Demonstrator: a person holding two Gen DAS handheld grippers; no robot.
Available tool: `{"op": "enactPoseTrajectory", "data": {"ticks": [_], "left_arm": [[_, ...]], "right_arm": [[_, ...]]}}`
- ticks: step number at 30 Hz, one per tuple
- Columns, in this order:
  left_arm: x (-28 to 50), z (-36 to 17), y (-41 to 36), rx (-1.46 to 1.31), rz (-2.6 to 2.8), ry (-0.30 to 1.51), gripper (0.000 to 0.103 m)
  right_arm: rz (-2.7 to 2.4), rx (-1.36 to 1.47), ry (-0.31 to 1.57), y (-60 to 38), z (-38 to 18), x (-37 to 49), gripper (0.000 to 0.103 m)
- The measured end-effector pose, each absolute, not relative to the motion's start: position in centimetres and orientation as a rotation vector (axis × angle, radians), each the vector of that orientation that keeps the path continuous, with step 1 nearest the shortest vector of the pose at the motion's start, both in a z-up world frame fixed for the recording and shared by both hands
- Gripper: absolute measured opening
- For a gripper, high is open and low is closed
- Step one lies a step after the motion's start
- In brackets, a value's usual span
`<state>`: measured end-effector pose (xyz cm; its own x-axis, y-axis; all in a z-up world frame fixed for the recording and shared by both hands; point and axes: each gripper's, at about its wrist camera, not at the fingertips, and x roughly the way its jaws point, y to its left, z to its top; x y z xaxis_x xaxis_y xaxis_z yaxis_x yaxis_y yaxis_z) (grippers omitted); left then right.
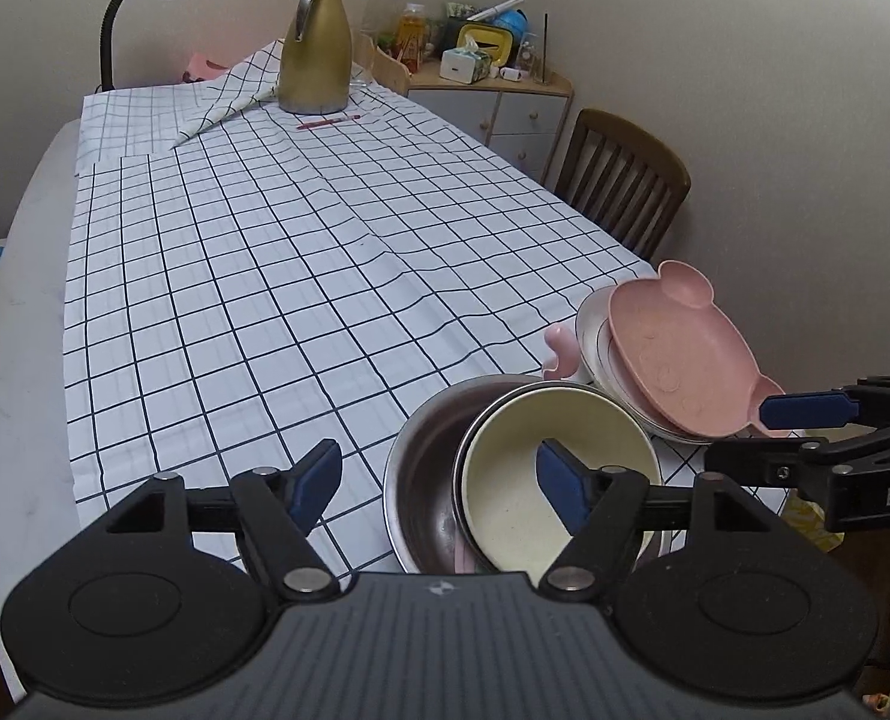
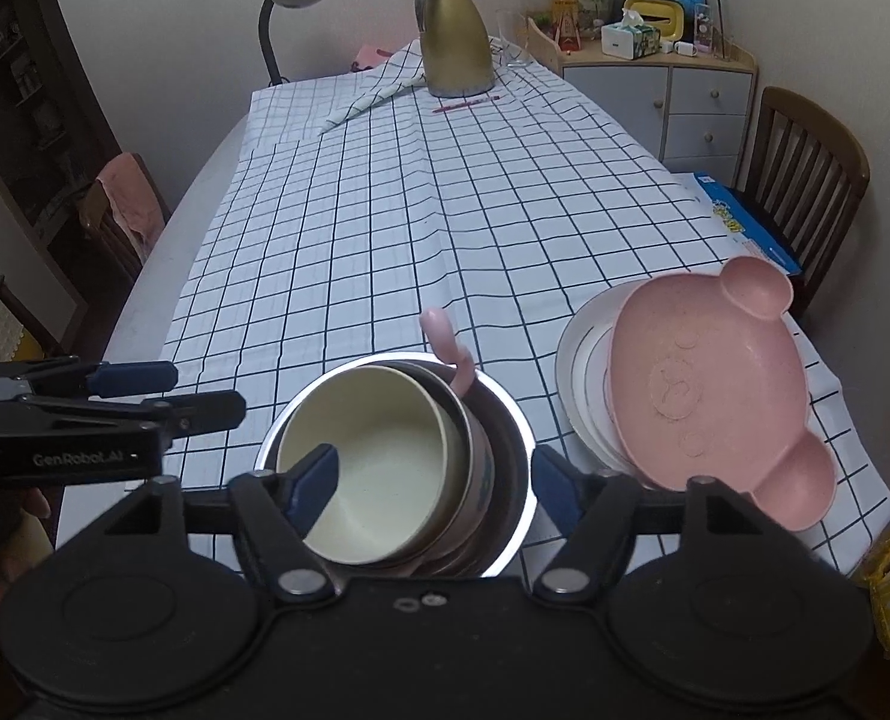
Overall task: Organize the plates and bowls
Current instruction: 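Open both grippers and close them on the steel bowl rim, then lift the nested steel bowl with both grippers and carry it over the plate stack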
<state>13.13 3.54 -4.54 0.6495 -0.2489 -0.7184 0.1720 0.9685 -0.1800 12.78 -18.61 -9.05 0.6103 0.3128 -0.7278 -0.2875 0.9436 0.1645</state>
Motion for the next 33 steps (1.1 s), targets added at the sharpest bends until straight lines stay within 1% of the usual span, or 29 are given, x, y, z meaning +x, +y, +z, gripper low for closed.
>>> {"op": "enactPoseTrajectory", "data": {"ticks": [4, 6, 9, 16, 29, 33], "left_arm": [[13.3, -4.9, 4.2, -0.099, -0.226, 0.832, 0.073], [13.4, -5.2, 4.6, -0.107, -0.222, 0.838, 0.075], [13.6, -5.8, 5.2, -0.103, -0.220, 0.850, 0.075], [14.7, -8.1, 6.2, -0.065, -0.213, 0.908, 0.075], [16.7, -12.4, 6.0, -0.056, -0.223, 1.012, 0.075], [17.0, -12.9, 5.7, -0.048, -0.229, 1.026, 0.075]], "right_arm": [[0.336, 0.046, 0.830, -19.6, -9.1, 12.5, 0.088], [0.330, 0.054, 0.826, -20.0, -9.1, 12.3, 0.096], [0.323, 0.068, 0.823, -20.8, -9.4, 12.0, 0.098], [0.268, 0.104, 0.861, -22.4, -11.4, 12.1, 0.097], [0.220, 0.114, 0.961, -22.7, -16.0, 13.4, 0.086], [0.221, 0.116, 0.983, -22.3, -16.8, 14.0, 0.079]]}}
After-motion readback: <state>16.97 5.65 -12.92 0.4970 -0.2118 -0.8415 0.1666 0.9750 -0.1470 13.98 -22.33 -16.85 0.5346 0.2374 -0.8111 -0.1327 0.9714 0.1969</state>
